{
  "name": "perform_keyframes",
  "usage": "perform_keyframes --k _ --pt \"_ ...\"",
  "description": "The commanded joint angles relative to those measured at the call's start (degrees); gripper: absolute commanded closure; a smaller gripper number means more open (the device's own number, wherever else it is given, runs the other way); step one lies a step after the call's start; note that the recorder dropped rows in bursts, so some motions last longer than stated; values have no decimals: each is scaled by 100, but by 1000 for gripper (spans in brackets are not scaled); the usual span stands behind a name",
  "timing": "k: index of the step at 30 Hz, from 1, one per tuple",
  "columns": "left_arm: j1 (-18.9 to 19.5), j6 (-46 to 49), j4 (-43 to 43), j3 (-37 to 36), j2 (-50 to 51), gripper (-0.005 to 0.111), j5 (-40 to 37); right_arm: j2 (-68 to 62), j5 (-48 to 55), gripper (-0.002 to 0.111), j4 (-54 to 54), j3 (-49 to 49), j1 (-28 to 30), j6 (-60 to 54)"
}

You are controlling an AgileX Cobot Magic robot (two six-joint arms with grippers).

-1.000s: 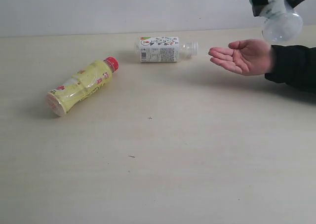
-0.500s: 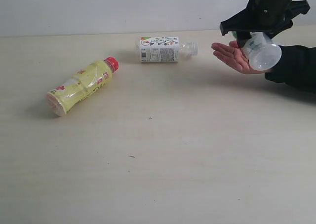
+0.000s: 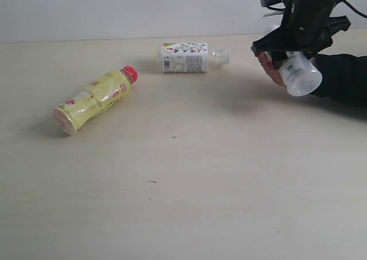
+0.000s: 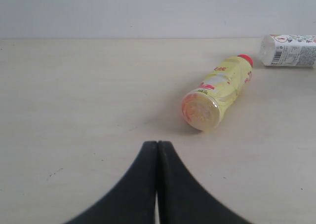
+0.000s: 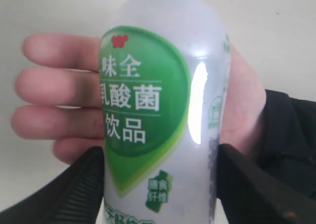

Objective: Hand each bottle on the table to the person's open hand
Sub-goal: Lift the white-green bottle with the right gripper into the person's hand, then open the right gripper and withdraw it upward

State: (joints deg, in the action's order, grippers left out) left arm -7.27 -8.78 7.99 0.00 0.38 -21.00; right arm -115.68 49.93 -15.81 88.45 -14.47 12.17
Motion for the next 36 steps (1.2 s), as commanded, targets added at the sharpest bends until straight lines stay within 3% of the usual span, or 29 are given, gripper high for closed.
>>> perform_keyframes --k 1,5,10,13,25,36 --pt "-34 -26 4 0 -38 107 38 -14 -129 107 86 -13 20 -25" --pt "-34 -26 4 0 -38 107 38 -14 -78 92 86 -13 20 -25" --pt "-34 -26 4 0 -38 107 38 -14 -34 59 86 -13 20 -47" --pt "-34 -26 4 0 -38 107 38 -14 -34 46 86 -13 20 -58" --pt "-34 -26 4 0 -38 107 38 -4 -34 17 77 -13 20 -187" --pt "-34 -26 4 0 -38 107 38 1631 807 17 325 -13 10 -731"
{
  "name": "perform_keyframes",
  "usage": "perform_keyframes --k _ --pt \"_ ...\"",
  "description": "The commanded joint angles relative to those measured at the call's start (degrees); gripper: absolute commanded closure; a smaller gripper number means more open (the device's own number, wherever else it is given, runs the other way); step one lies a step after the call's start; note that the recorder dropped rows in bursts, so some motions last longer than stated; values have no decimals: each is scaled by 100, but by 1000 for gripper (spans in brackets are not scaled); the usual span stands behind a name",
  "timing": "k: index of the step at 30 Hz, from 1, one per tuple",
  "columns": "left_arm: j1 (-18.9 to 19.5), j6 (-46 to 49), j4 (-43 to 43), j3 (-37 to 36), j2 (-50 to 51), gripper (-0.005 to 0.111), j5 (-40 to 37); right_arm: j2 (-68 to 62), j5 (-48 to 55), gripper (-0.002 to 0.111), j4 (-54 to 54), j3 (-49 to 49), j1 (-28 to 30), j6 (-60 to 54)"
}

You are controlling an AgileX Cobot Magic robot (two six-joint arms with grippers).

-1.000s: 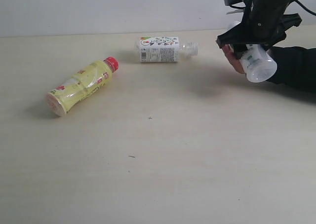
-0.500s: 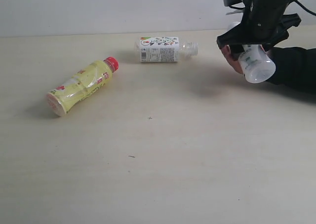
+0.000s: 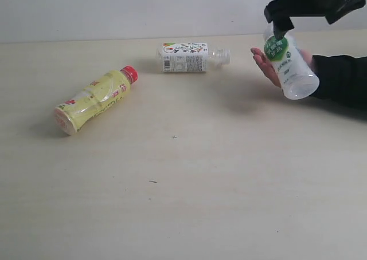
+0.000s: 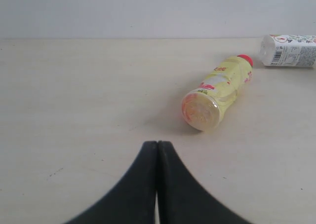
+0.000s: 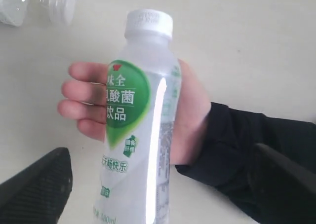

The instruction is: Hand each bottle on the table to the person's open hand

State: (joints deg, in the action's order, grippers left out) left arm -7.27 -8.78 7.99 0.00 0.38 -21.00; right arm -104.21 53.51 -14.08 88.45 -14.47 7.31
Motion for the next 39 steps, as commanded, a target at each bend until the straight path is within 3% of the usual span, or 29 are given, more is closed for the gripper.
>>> perform_keyframes --k 1,8,14,39 --pt "-34 -26 4 0 -38 107 38 603 595 17 215 -13 10 -345" --pt "-34 -26 4 0 -38 107 38 1883 1580 17 1889 -13 10 -1207" --pt "-34 -26 4 0 -38 107 38 2341 1645 17 3564 -13 10 -2033" --pt "-34 -26 4 0 -38 107 38 2413 1645 17 3625 -13 10 -2175"
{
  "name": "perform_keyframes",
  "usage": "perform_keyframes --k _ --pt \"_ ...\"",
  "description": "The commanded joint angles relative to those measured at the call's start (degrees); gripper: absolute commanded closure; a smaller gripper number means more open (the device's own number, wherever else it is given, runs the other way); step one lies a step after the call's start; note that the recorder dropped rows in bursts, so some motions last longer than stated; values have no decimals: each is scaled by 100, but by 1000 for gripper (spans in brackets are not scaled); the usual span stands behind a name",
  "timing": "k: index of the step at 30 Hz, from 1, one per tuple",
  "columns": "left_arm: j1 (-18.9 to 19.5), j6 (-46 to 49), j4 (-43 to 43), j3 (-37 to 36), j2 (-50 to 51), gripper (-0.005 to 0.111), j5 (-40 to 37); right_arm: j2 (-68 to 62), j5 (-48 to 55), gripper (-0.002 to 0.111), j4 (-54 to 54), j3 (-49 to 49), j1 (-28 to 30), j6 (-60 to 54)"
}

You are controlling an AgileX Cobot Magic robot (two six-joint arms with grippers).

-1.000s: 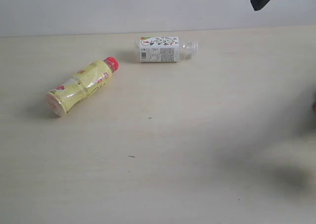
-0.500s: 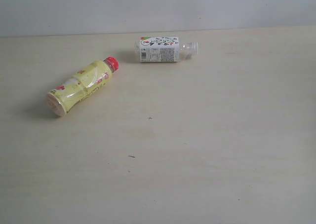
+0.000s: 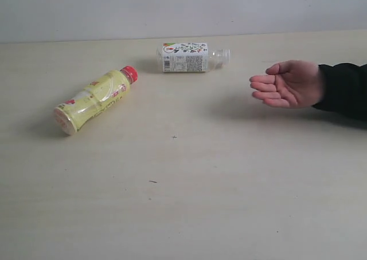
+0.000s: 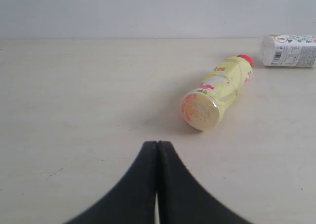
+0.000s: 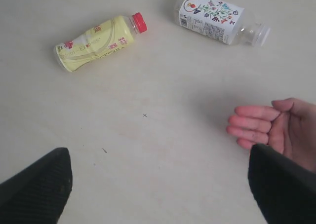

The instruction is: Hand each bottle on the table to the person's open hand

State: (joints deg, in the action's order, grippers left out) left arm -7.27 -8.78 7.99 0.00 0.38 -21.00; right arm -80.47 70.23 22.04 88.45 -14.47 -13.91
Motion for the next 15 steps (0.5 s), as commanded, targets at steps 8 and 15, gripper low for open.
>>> perform_keyframes --k 8,15 --pt "-34 -26 4 0 -38 107 38 39 -26 17 -174 -13 10 -563" --pt "-34 -26 4 0 -38 107 38 -158 -26 22 -140 -13 10 -2192"
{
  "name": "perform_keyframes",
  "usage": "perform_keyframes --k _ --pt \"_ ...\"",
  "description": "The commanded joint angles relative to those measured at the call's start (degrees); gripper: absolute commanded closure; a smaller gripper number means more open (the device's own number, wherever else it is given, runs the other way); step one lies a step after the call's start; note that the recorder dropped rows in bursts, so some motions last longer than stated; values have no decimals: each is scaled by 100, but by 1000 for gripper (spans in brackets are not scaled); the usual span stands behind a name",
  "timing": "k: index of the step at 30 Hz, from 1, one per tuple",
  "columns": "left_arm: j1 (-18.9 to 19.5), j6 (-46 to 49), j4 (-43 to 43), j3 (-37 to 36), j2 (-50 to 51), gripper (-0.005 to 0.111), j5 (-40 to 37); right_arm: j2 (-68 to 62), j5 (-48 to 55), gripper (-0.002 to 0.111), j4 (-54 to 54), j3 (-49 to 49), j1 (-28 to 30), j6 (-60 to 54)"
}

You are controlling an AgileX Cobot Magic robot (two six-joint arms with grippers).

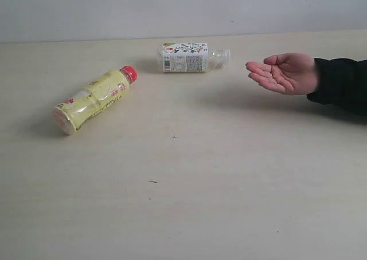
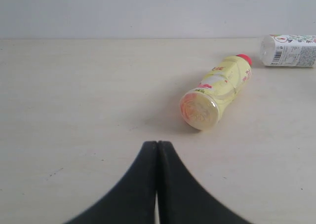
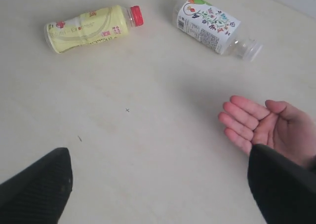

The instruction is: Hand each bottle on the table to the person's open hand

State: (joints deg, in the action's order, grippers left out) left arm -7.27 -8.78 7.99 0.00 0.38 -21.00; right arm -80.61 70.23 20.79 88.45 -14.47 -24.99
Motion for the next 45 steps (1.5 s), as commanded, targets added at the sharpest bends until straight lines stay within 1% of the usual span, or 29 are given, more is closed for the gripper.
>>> perform_keyframes --k 1,5,8,10,12,13,14,16,18,19,20,25,28,31,32,35,38,42,45 --pt "-34 -26 4 0 -38 107 38 -216 -164 23 -16 -13 10 -1404" --pt "-34 -26 4 0 -38 107 38 -603 -740 25 211 -13 -16 -2591" --pt "-34 -26 4 0 -38 107 38 -851 -1037 25 529 -13 -16 -2705" --pt "-34 -26 4 0 -38 107 38 -933 -1049 25 542 -13 -16 -2753" --pt "-34 -26 4 0 -38 107 38 -946 -961 28 452 -13 -16 -2751" --pt "-34 -26 4 0 -38 107 38 -934 -907 34 425 -13 -16 -2709" --pt "-34 -26 4 0 -38 107 38 -919 -812 42 413 -13 -16 -2565" --pt "-34 -26 4 0 -38 107 38 -878 -584 63 438 -13 -16 -2254" --pt "-34 -26 4 0 -38 107 38 -827 -316 94 562 -13 -16 -1850" --pt "-34 -26 4 0 -38 107 38 -814 -167 107 616 -13 -16 -1683" --pt "-34 -26 4 0 -38 107 38 -761 -41 107 666 -13 -16 -1627" --pt "-34 -26 4 0 -38 107 38 -283 -35 108 979 -86 -16 -1252" --pt "-34 -26 4 0 -38 107 38 362 -591 108 1483 -609 -16 -1238" --pt "-34 -26 4 0 -38 107 38 1218 -1561 108 1801 -1619 -16 -1453" --pt "-34 -26 4 0 -38 107 38 1620 -2060 108 1875 -2023 -16 -1496" --pt "-34 -26 4 0 -38 107 38 2624 -3169 108 1918 -3291 -16 -1557" --pt "-34 -26 4 0 -38 107 38 3704 -4030 108 1926 -4412 -16 -1587" --pt "-34 -26 4 0 -38 107 38 4928 -4319 108 1913 -5540 -16 -1587" --pt "-34 2 422 0 -38 107 38 5828 -4324 108 1913 -6101 -16 -1597"
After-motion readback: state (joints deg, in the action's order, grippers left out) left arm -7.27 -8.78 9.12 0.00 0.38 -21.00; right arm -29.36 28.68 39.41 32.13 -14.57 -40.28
